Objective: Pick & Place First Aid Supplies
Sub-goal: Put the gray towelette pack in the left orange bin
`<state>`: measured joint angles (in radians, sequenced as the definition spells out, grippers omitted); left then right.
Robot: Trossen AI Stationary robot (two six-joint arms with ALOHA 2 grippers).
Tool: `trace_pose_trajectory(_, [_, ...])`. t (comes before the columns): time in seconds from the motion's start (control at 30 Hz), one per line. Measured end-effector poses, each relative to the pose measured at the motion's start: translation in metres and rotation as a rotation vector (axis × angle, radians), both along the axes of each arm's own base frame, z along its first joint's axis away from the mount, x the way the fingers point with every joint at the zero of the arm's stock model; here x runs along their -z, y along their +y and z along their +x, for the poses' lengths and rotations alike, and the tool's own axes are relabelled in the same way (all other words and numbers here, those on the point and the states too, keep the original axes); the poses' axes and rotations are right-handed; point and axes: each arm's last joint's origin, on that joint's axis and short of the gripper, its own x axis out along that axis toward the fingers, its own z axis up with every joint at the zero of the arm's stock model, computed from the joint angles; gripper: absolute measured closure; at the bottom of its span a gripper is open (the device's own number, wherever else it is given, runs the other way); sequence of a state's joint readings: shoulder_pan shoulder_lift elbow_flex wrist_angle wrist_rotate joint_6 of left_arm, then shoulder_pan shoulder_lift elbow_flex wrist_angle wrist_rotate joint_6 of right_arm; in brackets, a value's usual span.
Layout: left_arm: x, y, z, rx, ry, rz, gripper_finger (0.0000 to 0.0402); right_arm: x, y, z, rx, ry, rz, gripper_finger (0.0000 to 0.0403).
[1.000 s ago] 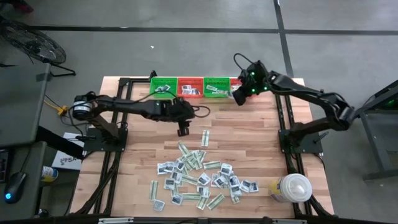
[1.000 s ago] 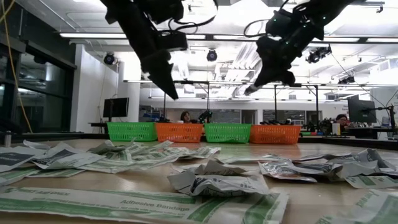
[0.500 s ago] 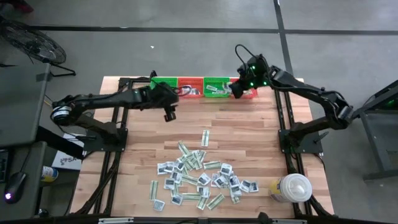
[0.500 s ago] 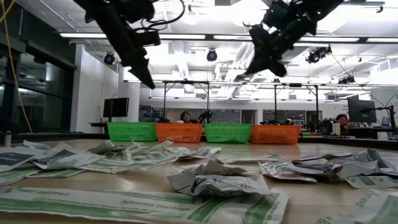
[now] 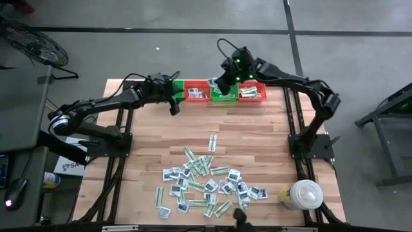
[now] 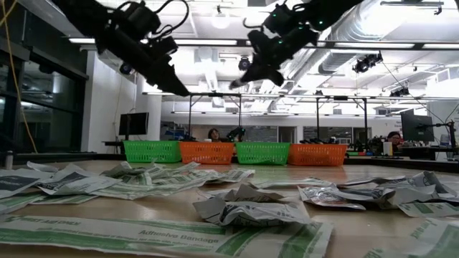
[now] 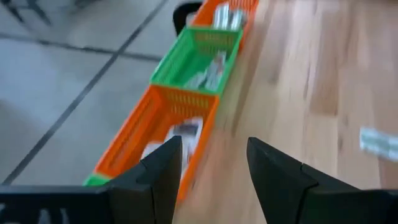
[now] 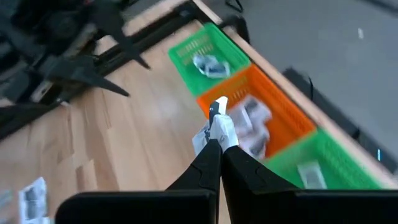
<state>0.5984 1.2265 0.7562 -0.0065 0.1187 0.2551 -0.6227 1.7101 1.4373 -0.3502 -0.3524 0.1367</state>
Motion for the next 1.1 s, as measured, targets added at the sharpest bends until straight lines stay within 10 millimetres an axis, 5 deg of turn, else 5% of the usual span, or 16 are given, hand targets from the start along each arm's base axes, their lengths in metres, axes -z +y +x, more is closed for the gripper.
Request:
trace_pose_trajectory(0.43, [0.021,0.054,0.004,0.172,-0.267,-0.200,0.0225,-0.004,0.012,0.040,-0.206,-0.188,-0.280,0.0402])
trace_pose_trajectory(1.1, [0.009,0.059,0.009,0.314,-0.468,-0.306,0.0225,0.003,0.023,0.046,-0.336,-0.159,-0.411,0.0403])
